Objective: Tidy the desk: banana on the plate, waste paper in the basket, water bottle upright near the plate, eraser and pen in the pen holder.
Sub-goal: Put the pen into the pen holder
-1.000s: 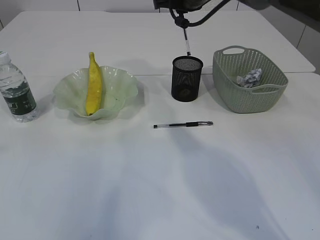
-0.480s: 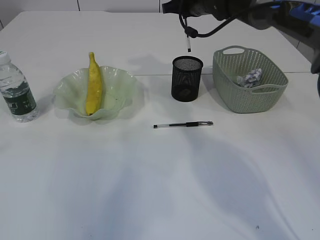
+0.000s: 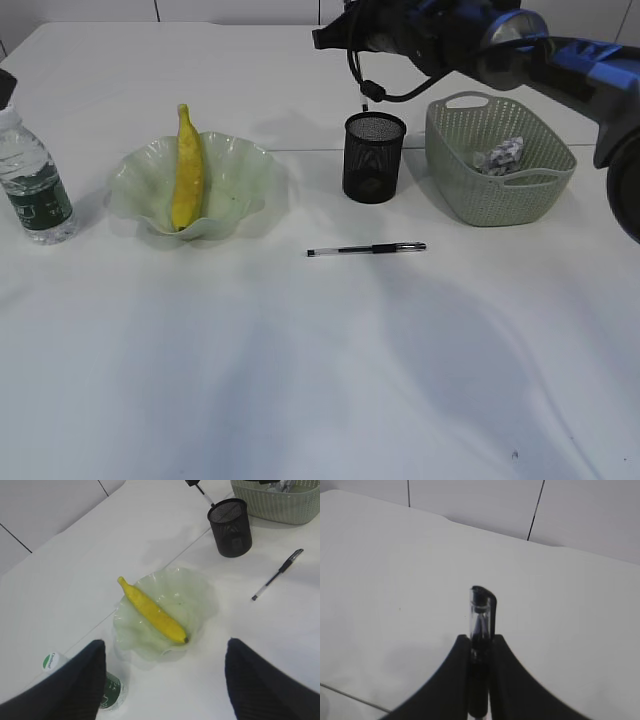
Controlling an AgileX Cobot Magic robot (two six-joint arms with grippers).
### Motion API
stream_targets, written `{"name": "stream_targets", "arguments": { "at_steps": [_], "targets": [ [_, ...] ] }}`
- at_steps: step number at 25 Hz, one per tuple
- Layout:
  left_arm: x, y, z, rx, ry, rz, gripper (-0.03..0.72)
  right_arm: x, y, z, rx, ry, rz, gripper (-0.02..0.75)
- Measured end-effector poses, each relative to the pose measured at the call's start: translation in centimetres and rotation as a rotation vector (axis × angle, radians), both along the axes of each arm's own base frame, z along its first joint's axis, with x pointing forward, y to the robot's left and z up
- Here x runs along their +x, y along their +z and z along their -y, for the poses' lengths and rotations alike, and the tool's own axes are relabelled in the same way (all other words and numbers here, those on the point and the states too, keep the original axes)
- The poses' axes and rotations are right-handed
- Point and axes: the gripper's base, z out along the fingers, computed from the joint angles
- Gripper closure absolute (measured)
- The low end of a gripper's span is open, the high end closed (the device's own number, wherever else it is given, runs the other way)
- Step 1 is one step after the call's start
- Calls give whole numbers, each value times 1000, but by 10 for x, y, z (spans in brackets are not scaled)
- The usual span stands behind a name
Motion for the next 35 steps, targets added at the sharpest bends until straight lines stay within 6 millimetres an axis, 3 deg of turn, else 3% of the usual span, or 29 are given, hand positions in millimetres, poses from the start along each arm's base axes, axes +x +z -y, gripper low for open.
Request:
{"name": "stream_targets", "arguments": {
  "at_steps": [35],
  "targets": [
    [0,-1,2,-37,-2,-23,160,4,-8,10,11,-10,9,687]
  ]
}}
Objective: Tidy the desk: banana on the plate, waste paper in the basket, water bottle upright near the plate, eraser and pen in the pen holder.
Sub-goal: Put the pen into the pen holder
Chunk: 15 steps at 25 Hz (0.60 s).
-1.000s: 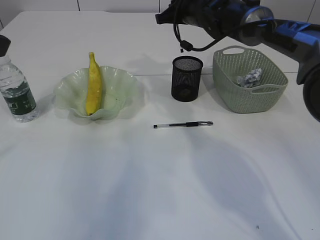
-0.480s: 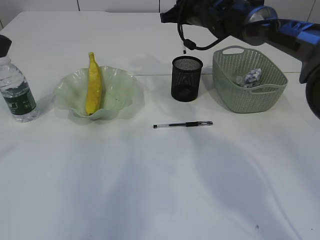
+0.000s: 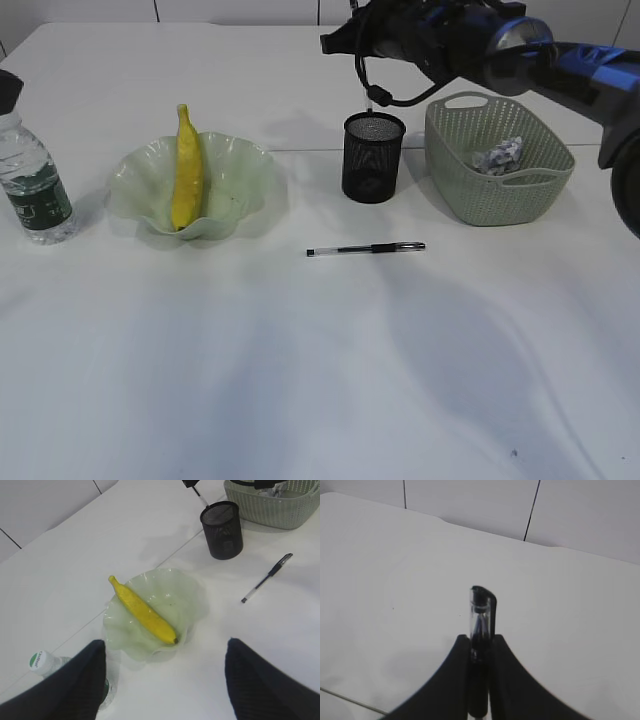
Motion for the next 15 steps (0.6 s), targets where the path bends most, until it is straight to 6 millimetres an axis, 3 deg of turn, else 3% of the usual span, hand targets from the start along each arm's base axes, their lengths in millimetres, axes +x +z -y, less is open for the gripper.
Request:
{"name": "stream_targets", "arguments": {
  "at_steps": [15],
  "targets": [
    [7,-6,4,15,0,-29,160,1,8,-6,4,64,97,687]
  ]
}}
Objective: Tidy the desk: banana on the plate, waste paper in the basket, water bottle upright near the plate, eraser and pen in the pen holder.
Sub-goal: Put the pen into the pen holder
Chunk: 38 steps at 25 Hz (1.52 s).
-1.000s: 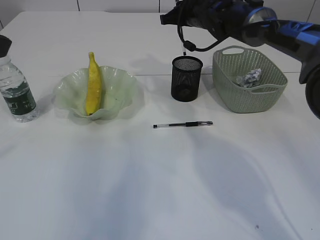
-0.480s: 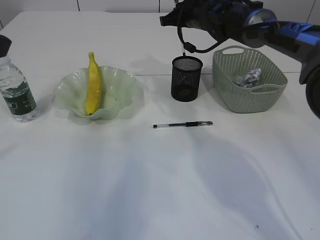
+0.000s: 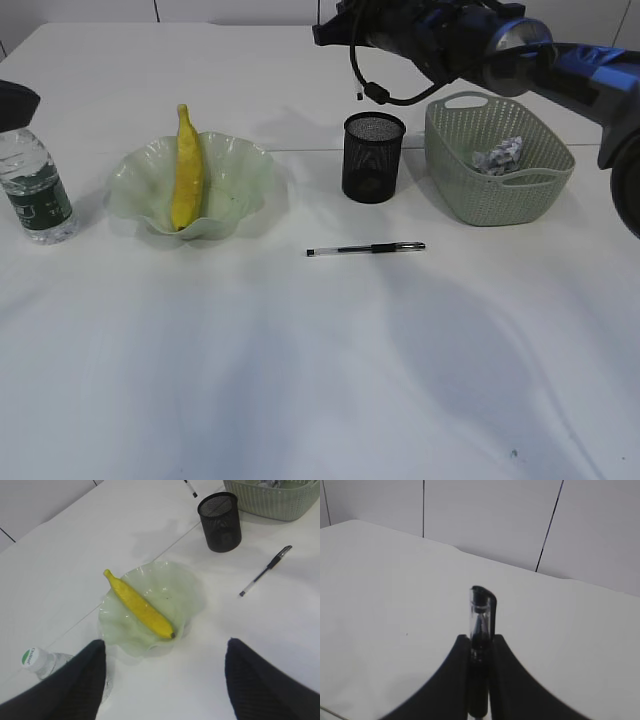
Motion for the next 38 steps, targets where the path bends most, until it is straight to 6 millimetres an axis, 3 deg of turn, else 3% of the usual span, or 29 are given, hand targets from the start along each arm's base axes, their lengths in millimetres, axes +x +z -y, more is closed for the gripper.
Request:
{"name": "stream_targets", "arguments": {
  "at_steps": [21,38],
  "targets": [
    [7,-5,6,-25,-6,-20,160,1,1,2,-19,5,16,687],
    [9,-1,8,-52,-17,19,160,0,12,-3,-77,100,160,687]
  ]
}}
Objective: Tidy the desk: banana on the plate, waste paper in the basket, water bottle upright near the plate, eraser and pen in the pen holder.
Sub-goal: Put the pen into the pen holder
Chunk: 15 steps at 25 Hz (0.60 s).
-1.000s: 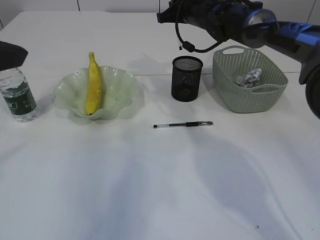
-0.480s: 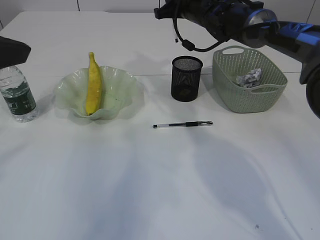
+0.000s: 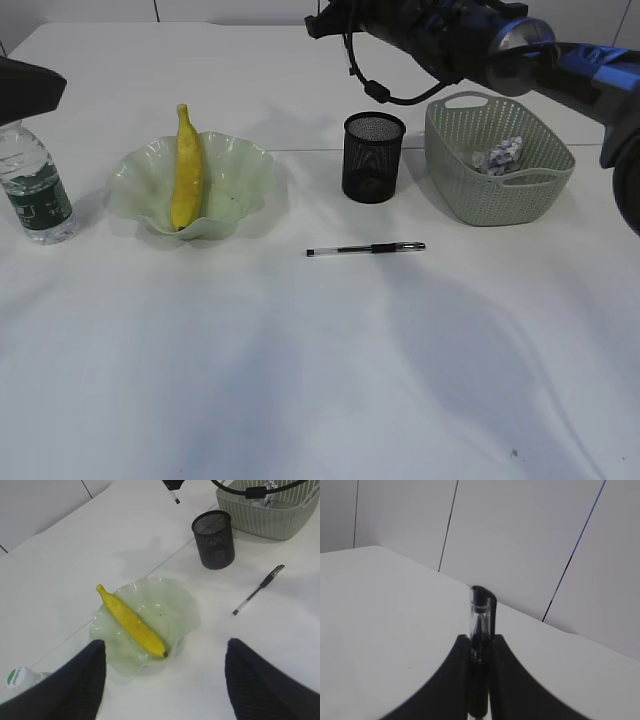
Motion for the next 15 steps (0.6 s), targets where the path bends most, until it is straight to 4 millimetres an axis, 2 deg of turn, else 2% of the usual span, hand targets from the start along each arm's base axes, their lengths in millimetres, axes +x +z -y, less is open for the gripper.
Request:
{"name": "stream_targets", "arguments": {
  "at_steps": [9,15],
  "targets": [
    [8,-7,4,12,-2,-23,160,5,0,17,9,12,43,687],
    [10,-2,7,-19,-16,36,160,3,-28,22,24,63,16,687]
  ]
}}
